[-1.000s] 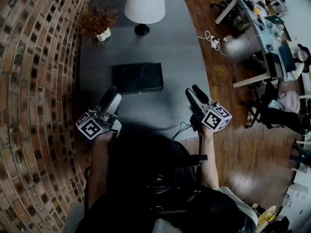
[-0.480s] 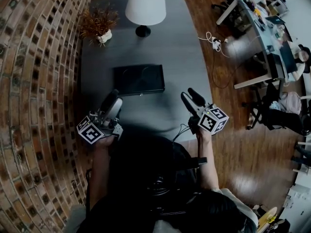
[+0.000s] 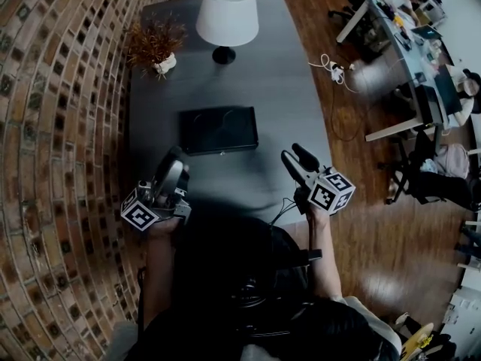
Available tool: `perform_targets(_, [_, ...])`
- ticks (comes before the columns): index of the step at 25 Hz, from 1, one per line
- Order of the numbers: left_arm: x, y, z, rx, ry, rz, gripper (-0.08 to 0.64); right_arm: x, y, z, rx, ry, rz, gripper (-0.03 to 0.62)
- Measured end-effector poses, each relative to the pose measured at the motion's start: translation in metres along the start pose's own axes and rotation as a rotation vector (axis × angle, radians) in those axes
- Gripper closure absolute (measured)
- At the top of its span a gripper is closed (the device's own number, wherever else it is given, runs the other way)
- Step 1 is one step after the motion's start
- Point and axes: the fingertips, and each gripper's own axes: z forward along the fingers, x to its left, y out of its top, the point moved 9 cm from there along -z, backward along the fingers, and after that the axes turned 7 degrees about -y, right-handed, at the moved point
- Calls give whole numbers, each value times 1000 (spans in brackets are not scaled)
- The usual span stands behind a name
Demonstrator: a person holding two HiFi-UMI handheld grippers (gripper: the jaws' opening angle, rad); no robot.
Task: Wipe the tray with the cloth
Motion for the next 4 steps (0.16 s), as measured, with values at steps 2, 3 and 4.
perform_targets(2, [-2,1,1,-11,-23,-5,342,0,0,0,1,2,-1,383])
perform_targets(3, [-3,1,1,-16,-35,-7,355,0,0,0,1,3,-2,382])
perform_targets(4, [-4,1,2,-21,-48,-10,362,0,0,1,2,4,-2,382])
